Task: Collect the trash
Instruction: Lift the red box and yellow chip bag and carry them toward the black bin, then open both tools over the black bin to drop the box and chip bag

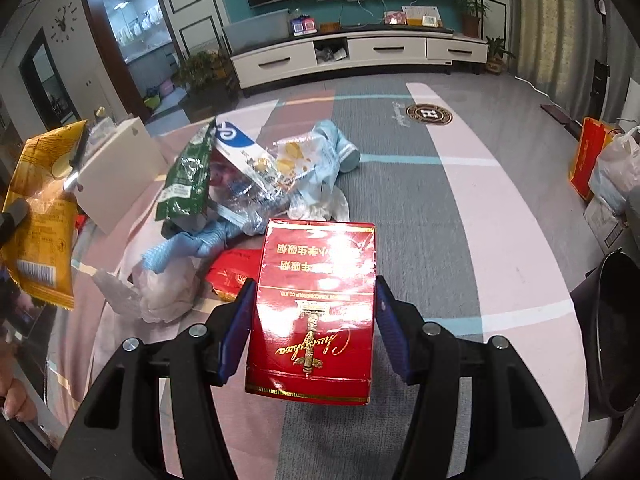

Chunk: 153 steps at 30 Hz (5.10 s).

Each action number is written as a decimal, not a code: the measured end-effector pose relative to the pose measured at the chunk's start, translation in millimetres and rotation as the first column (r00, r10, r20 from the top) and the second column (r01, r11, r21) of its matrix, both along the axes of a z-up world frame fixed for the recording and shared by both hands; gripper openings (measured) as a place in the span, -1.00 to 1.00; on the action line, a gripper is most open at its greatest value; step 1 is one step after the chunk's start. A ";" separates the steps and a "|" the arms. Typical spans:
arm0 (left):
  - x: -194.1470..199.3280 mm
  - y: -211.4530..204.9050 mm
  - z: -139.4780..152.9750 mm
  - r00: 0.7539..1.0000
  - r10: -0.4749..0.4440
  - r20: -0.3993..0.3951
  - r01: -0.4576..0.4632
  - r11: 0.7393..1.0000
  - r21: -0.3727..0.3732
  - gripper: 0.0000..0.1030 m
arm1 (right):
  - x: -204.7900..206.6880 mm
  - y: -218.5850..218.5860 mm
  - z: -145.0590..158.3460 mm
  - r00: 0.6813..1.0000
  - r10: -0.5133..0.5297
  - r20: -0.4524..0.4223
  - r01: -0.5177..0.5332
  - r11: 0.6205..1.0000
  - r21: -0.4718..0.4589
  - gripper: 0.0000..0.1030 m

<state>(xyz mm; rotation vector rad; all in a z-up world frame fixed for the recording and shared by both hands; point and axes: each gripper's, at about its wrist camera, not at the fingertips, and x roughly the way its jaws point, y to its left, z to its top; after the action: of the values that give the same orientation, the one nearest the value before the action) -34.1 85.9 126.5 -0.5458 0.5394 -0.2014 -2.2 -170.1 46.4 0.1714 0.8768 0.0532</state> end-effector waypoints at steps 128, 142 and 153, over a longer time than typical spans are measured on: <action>-41.7 -391.3 -26.5 0.725 -0.687 -0.052 0.685 0.710 0.162 0.11 | -172.4 -271.0 56.6 0.583 -0.784 0.211 0.743 0.620 0.252 0.13; -20.9 -454.3 -83.4 0.637 -0.747 -0.191 0.767 0.640 0.054 0.11 | -168.1 -314.2 4.9 0.488 -0.872 0.026 0.849 0.481 0.218 0.13; -15.7 -477.2 -102.8 0.627 -0.735 -0.257 0.765 0.643 0.026 0.12 | -160.7 -322.2 -13.5 0.460 -0.887 -0.039 0.878 0.448 0.168 0.13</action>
<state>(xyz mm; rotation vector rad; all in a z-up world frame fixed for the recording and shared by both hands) -49.8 -391.4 23.7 -0.1711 0.9889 -0.9204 -163.0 -492.3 33.0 0.7848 0.6268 -0.8824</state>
